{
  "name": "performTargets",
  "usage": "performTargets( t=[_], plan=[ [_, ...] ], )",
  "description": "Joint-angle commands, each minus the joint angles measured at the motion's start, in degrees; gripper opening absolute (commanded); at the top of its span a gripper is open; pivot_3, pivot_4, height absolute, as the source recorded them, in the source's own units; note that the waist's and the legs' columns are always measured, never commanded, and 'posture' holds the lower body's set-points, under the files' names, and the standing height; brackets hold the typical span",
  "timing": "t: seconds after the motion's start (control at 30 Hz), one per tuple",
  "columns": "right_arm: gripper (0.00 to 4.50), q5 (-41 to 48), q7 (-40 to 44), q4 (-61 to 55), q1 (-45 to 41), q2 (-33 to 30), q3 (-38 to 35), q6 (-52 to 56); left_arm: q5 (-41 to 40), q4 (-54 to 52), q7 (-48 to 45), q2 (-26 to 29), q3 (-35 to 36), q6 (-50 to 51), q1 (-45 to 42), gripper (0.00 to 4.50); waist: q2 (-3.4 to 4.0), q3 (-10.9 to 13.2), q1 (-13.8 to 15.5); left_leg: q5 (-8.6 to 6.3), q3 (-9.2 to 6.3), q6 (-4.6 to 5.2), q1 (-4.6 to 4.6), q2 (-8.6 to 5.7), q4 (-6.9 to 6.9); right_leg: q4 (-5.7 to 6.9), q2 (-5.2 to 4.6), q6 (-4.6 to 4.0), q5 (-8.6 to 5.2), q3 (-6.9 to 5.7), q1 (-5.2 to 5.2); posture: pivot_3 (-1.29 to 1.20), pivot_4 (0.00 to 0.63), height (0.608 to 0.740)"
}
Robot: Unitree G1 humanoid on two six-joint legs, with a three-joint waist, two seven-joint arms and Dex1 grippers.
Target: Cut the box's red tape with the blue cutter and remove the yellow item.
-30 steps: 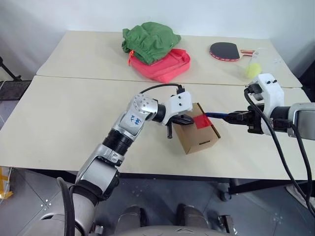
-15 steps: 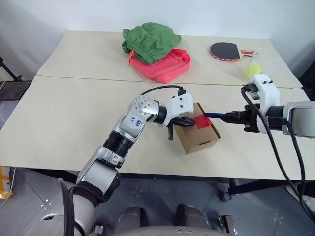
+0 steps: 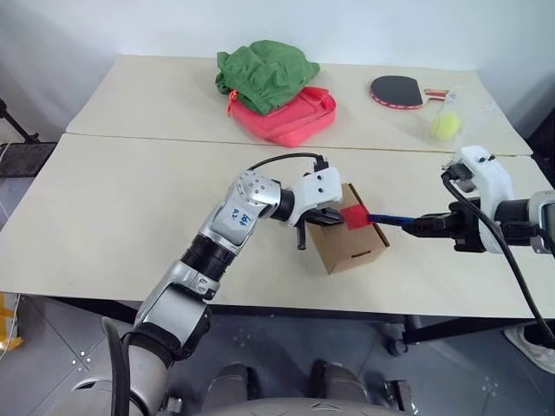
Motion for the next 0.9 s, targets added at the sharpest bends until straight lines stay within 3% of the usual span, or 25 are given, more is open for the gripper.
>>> performTargets(
  t=[0.03, 0.33, 0.43, 0.57, 0.73, 0.83, 0.9],
  plan=[
    [0.25, 2.1, 4.1, -2.5, 1.0, -2.8, -0.9, 1.2, 2.2, 1.9, -1.1, -0.1, -4.7, 2.6, 2.9, 0.0, 0.0, 0.0, 0.0, 0.0, 0.0, 0.0, 0.0, 0.0, 0.0, 0.0, 0.0, 0.0, 0.0, 0.0, 0.0, 0.0, 0.15, 0.74],
    [0.25, 2.1, 10.8, -3.5, 8.1, -11.1, -5.5, 0.4, 1.9, 1.1, -1.1, 0.1, -4.4, 3.4, 3.2, 0.0, 0.0, 0.0, 0.0, 0.0, -0.01, 0.0, 0.0, 0.01, 0.01, -0.02, -0.01, -0.01, -0.01, 0.0, 0.0, 0.0, 0.15, 0.74],
    [0.25, 2.1, 13.2, -2.3, 10.6, -11.7, -12.2, 0.0, 1.2, 1.0, -1.1, 0.2, -3.5, 2.8, 3.2, 0.0, -0.01, 0.0, 0.0, -0.01, -0.01, 0.01, 0.0, 0.01, 0.01, -0.05, -0.02, -0.02, 0.0, 0.0, 0.01, 0.0, 0.15, 0.74],
    [0.25, 2.1, 15.1, 2.8, 16.5, -11.0, -26.4, 5.8, -2.0, -0.5, -2.5, 1.3, -0.3, 1.9, 3.6, 0.0, -0.01, 0.0, 0.0, -0.01, 0.0, 0.01, 0.0, 0.02, 0.0, -0.03, -0.02, -0.02, 0.0, 0.01, 0.0, 0.0, 0.15, 0.74],
    [0.25, -15.0, 17.2, 5.5, 26.4, 0.2, -50.8, 11.3, -9.9, -4.6, -9.7, 5.9, 5.5, -1.9, 5.4, 0.0, -0.04, 0.0, -0.1, 0.0, 0.01, 0.01, -0.01, 0.02, 0.01, 0.03, 0.0, -0.03, 0.0, 0.0, -0.01, 0.0, 0.15, 0.74],
    [0.25, -27.8, 23.8, 3.1, 34.0, 8.0, -56.7, 5.0, -13.8, -6.0, -13.8, 9.8, 8.6, -4.1, 6.3, 0.0, -0.04, 0.0, 0.0, 0.0, 0.06, 0.0, -0.01, -0.01, 0.04, 0.07, 0.01, -0.03, 0.0, 0.07, -0.06, 0.0, 0.15, 0.74],
    [0.25, -36.5, 29.5, 1.7, 38.0, 11.9, -56.3, -2.5, -14.8, -5.9, -15.3, 12.0, 9.9, -5.1, 6.7, 0.0, -0.02, 0.0, 0.0, 0.0, 0.09, 0.0, -0.03, -0.04, 0.05, 0.08, 0.01, -0.02, 0.0, 0.09, -0.06, 0.0, 0.15, 0.74]
  ],
)
